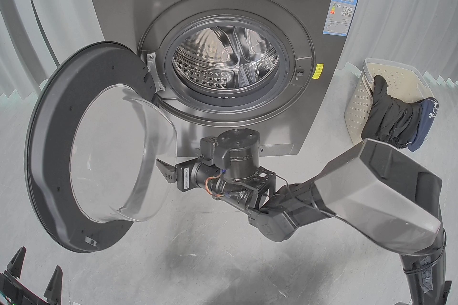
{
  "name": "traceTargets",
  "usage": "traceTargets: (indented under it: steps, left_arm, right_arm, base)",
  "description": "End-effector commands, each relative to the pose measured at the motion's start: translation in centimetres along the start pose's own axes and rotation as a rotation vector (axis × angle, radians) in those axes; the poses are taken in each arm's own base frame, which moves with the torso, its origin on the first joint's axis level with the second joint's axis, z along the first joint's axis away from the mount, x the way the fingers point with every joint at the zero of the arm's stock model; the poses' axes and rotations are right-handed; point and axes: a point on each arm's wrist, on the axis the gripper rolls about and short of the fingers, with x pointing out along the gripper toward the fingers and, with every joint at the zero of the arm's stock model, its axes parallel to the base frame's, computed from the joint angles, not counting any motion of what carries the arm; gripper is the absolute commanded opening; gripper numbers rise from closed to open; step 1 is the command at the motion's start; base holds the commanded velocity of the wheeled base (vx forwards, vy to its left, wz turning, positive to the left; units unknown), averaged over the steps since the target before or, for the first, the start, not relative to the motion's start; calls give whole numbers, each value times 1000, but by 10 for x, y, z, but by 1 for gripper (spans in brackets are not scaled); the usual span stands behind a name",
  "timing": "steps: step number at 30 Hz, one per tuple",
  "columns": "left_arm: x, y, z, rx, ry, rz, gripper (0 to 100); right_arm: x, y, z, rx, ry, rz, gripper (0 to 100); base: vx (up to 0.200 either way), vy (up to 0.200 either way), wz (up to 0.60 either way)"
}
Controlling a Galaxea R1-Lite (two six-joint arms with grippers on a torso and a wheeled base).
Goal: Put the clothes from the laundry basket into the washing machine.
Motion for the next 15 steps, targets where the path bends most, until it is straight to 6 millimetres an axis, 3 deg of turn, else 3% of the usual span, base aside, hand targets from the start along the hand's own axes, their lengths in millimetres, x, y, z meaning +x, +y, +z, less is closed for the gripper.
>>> traceTargets:
  steps: [1, 5, 9, 12, 15]
  left_arm:
    - [0, 0, -5, -2, 3, -1, 100]
    - [0, 0, -5, -3, 3, -1, 100]
    - [0, 0, -5, -3, 3, -1, 100]
    - [0, 0, -5, -3, 3, -1, 100]
    - [0, 0, -5, -3, 3, 1, 100]
  right_arm:
    - [15, 16, -24, 12, 19, 32, 100]
    - [12, 15, -20, 23, 13, 31, 100]
    - [-23, 7, 19, 26, -12, 4, 100]
    - [-59, 0, 45, 16, -20, -19, 100]
    - [-120, -2, 76, 17, -46, -32, 100]
  base:
    - [0, 0, 0]
    - [0, 0, 0]
    - [0, 0, 0]
    - [0, 0, 0]
    - [0, 0, 0]
